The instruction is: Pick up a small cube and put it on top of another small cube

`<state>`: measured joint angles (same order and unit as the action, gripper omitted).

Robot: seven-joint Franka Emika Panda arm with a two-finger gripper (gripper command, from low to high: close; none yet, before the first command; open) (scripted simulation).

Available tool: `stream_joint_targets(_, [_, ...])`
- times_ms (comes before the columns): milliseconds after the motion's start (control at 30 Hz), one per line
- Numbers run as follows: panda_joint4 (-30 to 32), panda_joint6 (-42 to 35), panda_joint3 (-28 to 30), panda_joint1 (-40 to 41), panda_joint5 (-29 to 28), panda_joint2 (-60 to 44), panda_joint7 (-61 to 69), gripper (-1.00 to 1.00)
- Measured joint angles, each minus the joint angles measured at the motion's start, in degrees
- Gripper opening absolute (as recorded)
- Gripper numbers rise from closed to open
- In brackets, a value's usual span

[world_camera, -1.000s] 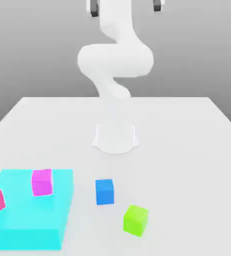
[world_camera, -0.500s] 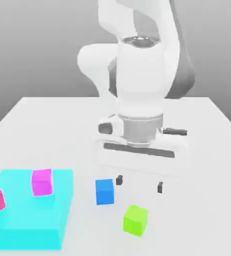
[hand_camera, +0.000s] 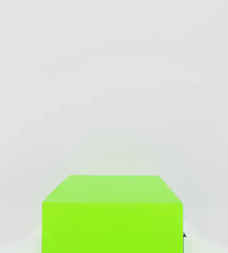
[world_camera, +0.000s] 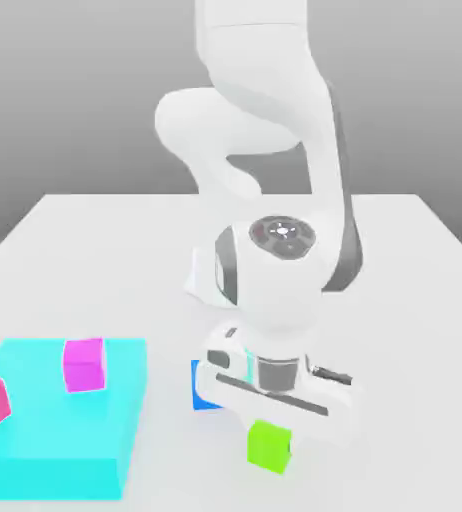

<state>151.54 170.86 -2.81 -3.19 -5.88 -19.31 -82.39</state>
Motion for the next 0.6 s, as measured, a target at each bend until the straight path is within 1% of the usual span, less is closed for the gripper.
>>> stream_joint_targets(200, [2.3,-8.8,-2.3,1.6,3.5,11.1,2.9,-1.0])
stream_joint_targets(300, [6.0,-11.3,-1.9,3.4,6.4,17.3,8.5,-1.0])
stream_joint_targets(367, [8.9,-12.6,-0.5,4.0,7.6,21.5,12.3,-1.0])
stream_joint_targets(467, [13.2,-14.4,1.1,4.6,7.9,27.7,17.0,-1.0])
stream_joint_targets(600, [19.1,-16.8,3.5,6.7,6.0,35.9,21.7,-1.0])
